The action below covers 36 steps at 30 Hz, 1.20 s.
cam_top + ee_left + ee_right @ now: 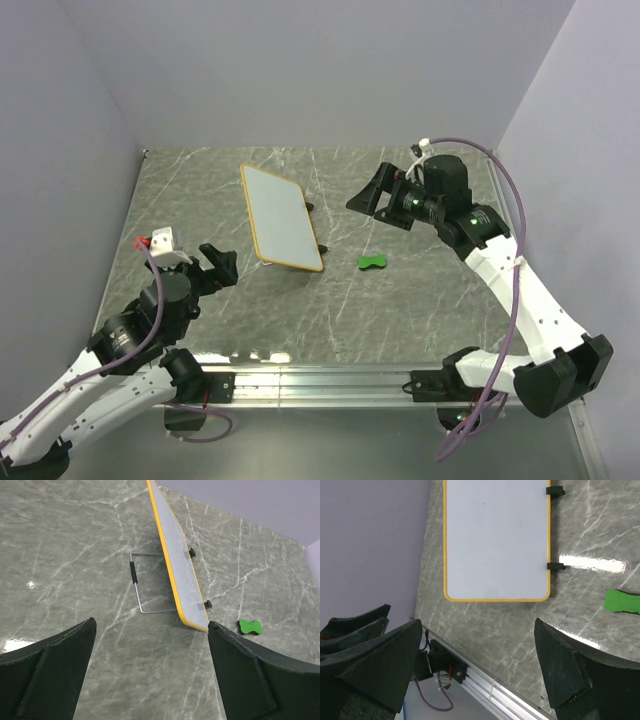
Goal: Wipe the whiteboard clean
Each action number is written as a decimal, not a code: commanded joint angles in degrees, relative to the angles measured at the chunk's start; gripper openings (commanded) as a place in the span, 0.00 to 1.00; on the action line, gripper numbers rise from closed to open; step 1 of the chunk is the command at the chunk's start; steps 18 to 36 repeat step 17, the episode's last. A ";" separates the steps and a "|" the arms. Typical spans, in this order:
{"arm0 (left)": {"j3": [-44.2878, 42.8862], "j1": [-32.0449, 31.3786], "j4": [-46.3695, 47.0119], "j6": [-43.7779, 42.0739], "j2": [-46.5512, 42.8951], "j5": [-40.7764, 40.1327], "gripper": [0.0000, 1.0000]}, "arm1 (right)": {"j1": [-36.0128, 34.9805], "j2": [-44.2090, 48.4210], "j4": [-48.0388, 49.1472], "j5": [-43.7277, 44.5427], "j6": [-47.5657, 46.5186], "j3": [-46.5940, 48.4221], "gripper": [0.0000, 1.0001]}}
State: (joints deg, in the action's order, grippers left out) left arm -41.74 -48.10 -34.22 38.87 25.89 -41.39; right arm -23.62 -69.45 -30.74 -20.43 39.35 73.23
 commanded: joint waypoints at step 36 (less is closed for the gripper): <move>0.34 -0.16 5.12 -10.04 1.44 -5.90 1.00 | 1.73 2.23 4.05 2.32 1.26 -1.96 1.00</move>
